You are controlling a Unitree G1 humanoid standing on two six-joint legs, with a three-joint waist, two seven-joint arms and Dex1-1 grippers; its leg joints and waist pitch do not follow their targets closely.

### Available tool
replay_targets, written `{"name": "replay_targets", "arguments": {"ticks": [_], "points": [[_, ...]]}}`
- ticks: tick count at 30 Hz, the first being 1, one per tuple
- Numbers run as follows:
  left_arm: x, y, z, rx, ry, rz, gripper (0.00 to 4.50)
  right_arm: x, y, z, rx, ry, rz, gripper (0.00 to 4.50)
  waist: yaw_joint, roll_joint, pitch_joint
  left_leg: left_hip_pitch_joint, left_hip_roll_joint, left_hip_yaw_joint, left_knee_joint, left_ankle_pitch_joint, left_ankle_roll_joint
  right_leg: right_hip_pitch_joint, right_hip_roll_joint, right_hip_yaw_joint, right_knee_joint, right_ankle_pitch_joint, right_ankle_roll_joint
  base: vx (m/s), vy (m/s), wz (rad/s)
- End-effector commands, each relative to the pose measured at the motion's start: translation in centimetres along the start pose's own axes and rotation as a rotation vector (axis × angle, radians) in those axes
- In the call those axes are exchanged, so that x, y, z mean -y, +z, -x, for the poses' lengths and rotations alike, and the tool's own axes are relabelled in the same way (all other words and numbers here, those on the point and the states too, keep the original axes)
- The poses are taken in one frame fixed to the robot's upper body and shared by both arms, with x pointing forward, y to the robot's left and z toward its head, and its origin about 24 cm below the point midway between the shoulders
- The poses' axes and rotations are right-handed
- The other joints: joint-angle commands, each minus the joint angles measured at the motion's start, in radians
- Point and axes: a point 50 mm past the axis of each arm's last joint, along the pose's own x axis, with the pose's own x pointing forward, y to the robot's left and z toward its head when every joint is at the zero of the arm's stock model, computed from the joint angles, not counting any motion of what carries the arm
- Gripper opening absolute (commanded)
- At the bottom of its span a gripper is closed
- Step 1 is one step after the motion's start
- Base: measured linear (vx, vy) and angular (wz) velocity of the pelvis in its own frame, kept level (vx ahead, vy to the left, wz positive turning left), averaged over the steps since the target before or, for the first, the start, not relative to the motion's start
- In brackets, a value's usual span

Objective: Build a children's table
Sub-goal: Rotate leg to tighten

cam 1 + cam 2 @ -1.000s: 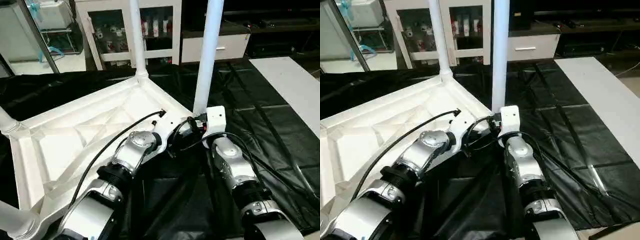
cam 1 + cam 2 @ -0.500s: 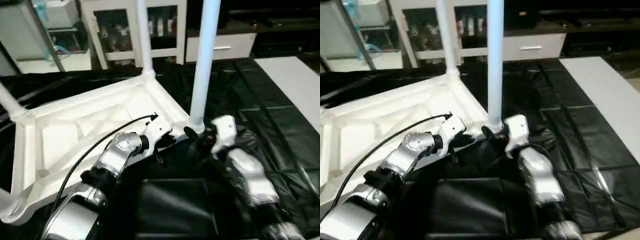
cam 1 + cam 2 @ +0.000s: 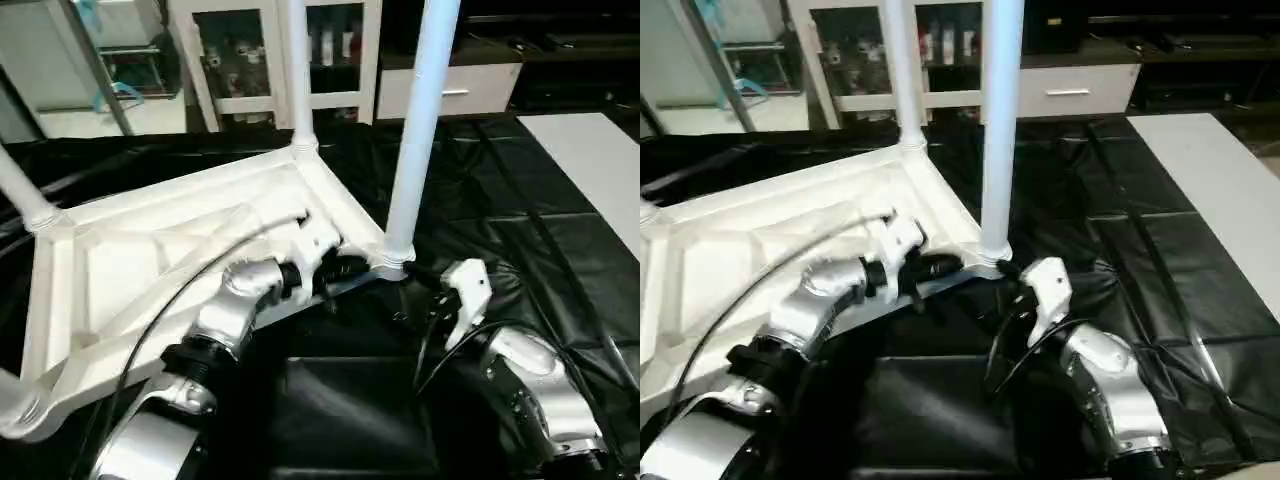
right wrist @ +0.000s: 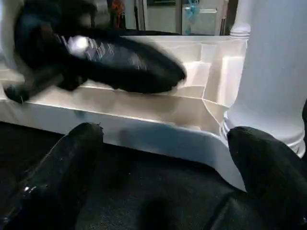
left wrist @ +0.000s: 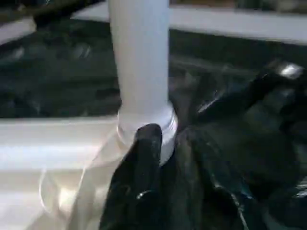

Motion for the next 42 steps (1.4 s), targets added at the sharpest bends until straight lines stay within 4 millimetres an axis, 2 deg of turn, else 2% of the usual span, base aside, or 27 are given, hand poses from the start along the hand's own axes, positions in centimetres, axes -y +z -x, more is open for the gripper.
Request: {"name": "replay_targets", "arguments": {"ticks": [1, 2, 4, 6, 7, 8, 10, 11, 12, 13, 14, 15, 16, 17, 19, 20, 23, 24, 27, 29, 32, 36, 38, 42], "points": [[-0.1, 0.6, 1.6, 0.026, -0.032, 0.025, 1.04, -0.1, 0.2, 0.1, -0.003, 0.007, 0.004, 4.50, 0.004, -0.025, -0.064, -0.001, 0.054, -0.025, -0.072, -0.121, 0.129, 0.053, -0.060, 0.039, -0.052, -0.168, -0.243, 0.000, 0.000, 0.00], [-0.1, 0.7, 1.9, 0.029, -0.041, 0.026, 1.16, -0.1, 0.2, 0.2, -0.005, 0.006, 0.005, 4.50, 0.004, -0.024, -0.066, 0.001, 0.057, -0.026, -0.071, -0.109, 0.131, 0.055, -0.063, 0.040, -0.046, -0.150, -0.252, 0.000, 0.000, 0.00], [0.3, 0.7, 3.5, -0.028, -0.119, 0.027, 1.37, -0.1, 0.2, 0.2, -0.008, 0.007, 0.005, 4.50, -0.002, -0.024, -0.065, 0.001, 0.053, -0.022, -0.069, -0.097, 0.140, 0.051, -0.056, 0.039, -0.046, -0.144, -0.254, 0.000, 0.000, 0.00], [0.8, -0.4, 5.9, -0.172, -0.199, 0.008, 1.48, -0.2, 0.2, 0.2, -0.011, 0.014, 0.002, 4.50, -0.005, -0.027, -0.065, 0.001, 0.054, -0.023, -0.068, -0.073, 0.148, 0.050, -0.055, 0.041, -0.041, -0.130, -0.253, 0.000, 0.000, 0.00], [0.9, -0.9, 6.9, -0.231, -0.219, 0.004, 1.63, -0.3, 0.2, 0.2, -0.014, 0.018, 0.001, 4.50, -0.007, -0.023, -0.062, 0.002, 0.055, -0.023, -0.070, -0.086, 0.144, 0.047, -0.053, 0.041, -0.041, -0.155, -0.246, 0.000, 0.000, 0.00], [0.9, -0.9, 6.9, -0.231, -0.219, 0.004, 1.70, -0.3, 0.2, 0.2, -0.014, 0.018, 0.001, 4.50, -0.008, -0.021, -0.060, 0.004, 0.054, -0.022, -0.071, -0.098, 0.140, 0.045, -0.052, 0.041, -0.044, -0.173, -0.242, 0.000, 0.000, 0.00], [0.7, -2.2, 8.7, -0.367, -0.174, -0.036, 1.70, -0.6, 0.1, 0.1, -0.027, 0.035, -0.001, 4.50, -0.008, -0.028, -0.057, 0.008, 0.056, -0.021, -0.075, -0.136, 0.116, 0.044, -0.053, 0.043, -0.051, -0.225, -0.229, 0.000, 0.000, 0.00], [0.6, -2.5, 9.0, -0.392, -0.160, -0.038, 1.70, -0.6, 0.0, 0.1, -0.030, 0.040, -0.003, 4.50, -0.008, -0.024, -0.054, 0.012, 0.055, -0.020, -0.078, -0.166, 0.096, 0.040, -0.051, 0.044, -0.055, -0.265, -0.216, 0.000, 0.000, 0.00], [0.7, -2.7, 9.0, -0.398, -0.146, -0.033, 1.70, -0.6, 0.0, 0.0, -0.032, 0.042, -0.002, 4.50, -0.008, -0.033, -0.053, 0.014, 0.056, -0.020, -0.080, -0.180, 0.078, 0.040, -0.052, 0.045, -0.057, -0.288, -0.205, 0.000, 0.000, 0.00], [0.7, -2.7, 9.0, -0.399, -0.144, -0.033, 1.70, -0.6, 0.0, 0.0, -0.032, 0.042, -0.002, 4.50, -0.005, -0.028, -0.052, 0.016, 0.056, -0.020, -0.082, -0.186, 0.068, 0.039, -0.053, 0.046, -0.057, -0.297, -0.205, 0.000, 0.000, 0.00], [0.4, -3.0, 8.9, -0.426, -0.084, -0.059, 1.70, -0.5, 0.0, -0.1, -0.039, 0.048, 0.006, 4.50, -0.005, -0.033, -0.051, 0.016, 0.057, -0.020, -0.084, -0.202, 0.053, 0.038, -0.052, 0.046, -0.060, -0.307, -0.200, 0.000, 0.000, 0.00], [0.0, -3.2, 8.7, -0.441, -0.038, -0.088, 1.70, -0.4, 0.0, -0.1, -0.041, 0.049, 0.009, 4.50, -0.004, -0.032, -0.051, 0.019, 0.057, -0.021, -0.085, -0.207, 0.041, 0.038, -0.053, 0.047, -0.059, -0.291, -0.201, 0.000, 0.000, 0.00], [0.0, -3.2, 8.7, -0.441, -0.038, -0.088, 1.70, -0.4, 0.0, -0.1, -0.041, 0.049, 0.009, 4.50, -0.005, -0.032, -0.049, 0.016, 0.057, -0.022, -0.086, -0.212, 0.038, 0.039, -0.052, 0.047, -0.059, -0.287, -0.200, 0.000, 0.000, 0.00], [-0.7, -3.4, 8.4, -0.463, 0.057, -0.112, 1.70, -0.4, 0.1, -0.2, -0.044, 0.050, 0.011, 4.50, -0.007, -0.040, -0.047, 0.015, 0.057, -0.022, -0.088, -0.233, 0.030, 0.040, -0.052, 0.047, -0.060, -0.297, -0.195, 0.000, 0.000, 0.00], [-1.4, -3.5, 8.3, -0.478, 0.129, -0.148, 1.70, -0.3, 0.0, -0.2, -0.053, 0.054, 0.024, 4.50, -0.005, -0.042, -0.047, 0.018, 0.053, -0.024, -0.086, -0.267, 0.019, 0.042, -0.056, 0.049, -0.067, -0.355, -0.174, 0.000, 0.000, 0.00], [-1.8, -3.8, 8.3, -0.504, 0.171, -0.170, 1.70, -0.3, 0.0, -0.1, -0.057, 0.055, 0.028, 4.50, -0.006, -0.041, -0.048, 0.015, 0.053, -0.026, -0.087, -0.261, 0.019, 0.044, -0.057, 0.049, -0.067, -0.356, -0.170, 0.000, 0.000, 0.00], [-2.2, -4.0, 8.3, -0.513, 0.216, -0.197, 1.70, -0.2, 0.0, -0.1, -0.058, 0.053, 0.028, 4.50, -0.013, -0.048, -0.047, 0.006, 0.049, -0.030, -0.088, -0.261, 0.020, 0.048, -0.057, 0.045, -0.073, -0.408, -0.139, 0.000, 0.000, 0.00], [-2.4, -4.1, 8.1, -0.510, 0.244, -0.199, 1.70, -0.2, 0.0, -0.1, -0.059, 0.052, 0.028, 4.50, -0.016, -0.048, -0.047, 0.008, 0.049, -0.030, -0.086, -0.261, 0.022, 0.045, -0.058, 0.045, -0.075, -0.424, -0.136, 0.000, 0.000, 0.00], [-2.9, -4.7, 7.5, -0.508, 0.336, -0.212, 1.70, -0.1, -0.1, 0.0, -0.063, 0.045, 0.031, 4.50, -0.017, -0.049, -0.050, 0.011, 0.050, -0.027, -0.080, -0.244, 0.034, 0.040, -0.056, 0.046, -0.075, -0.389, -0.150, 0.000, 0.000, 0.00], [-3.0, -5.2, 7.0, -0.510, 0.362, -0.220, 1.70, -0.1, -0.2, 0.0, -0.065, 0.040, 0.032, 4.50, -0.015, -0.052, -0.053, 0.005, 0.049, -0.028, -0.079, -0.215, 0.045, 0.046, -0.056, 0.045, -0.069, -0.348, -0.160, 0.000, 0.000, 0.00], [-3.4, -6.2, 6.3, -0.524, 0.420, -0.248, 1.70, -0.1, -0.3, 0.0, -0.072, 0.035, 0.039, 4.50, -0.012, -0.051, -0.055, 0.004, 0.046, -0.026, -0.074, -0.195, 0.059, 0.045, -0.051, 0.043, -0.067, -0.293, -0.172, 0.000, 0.000, 0.00], [-3.9, -6.8, 5.9, -0.539, 0.494, -0.278, 1.70, -0.1, -0.3, -0.1, -0.072, 0.027, 0.044, 4.50, -0.011, -0.052, -0.057, 0.003, 0.047, -0.027, -0.074, -0.203, 0.059, 0.049, -0.053, 0.041, -0.065, -0.281, -0.173, 0.000, 0.000, 0.00], [-4.8, -6.7, 5.9, -0.530, 0.613, -0.299, 1.70, 0.0, -0.2, -0.3, -0.064, 0.018, 0.045, 4.50, -0.011, -0.052, -0.058, 0.004, 0.047, -0.028, -0.073, -0.205, 0.060, 0.049, -0.054, 0.041, -0.065, -0.274, -0.176, 0.000, 0.000, 0.00], [-5.6, -6.6, 6.0, -0.511, 0.715, -0.295, 1.70, 0.0, -0.1, -0.4, -0.062, 0.016, 0.048, 4.50, -0.013, -0.054, -0.059, 0.000, 0.047, -0.029, -0.071, -0.191, 0.072, 0.052, -0.056, 0.039, -0.064, -0.269, -0.177, 0.000, 0.000, 0.00]]}}
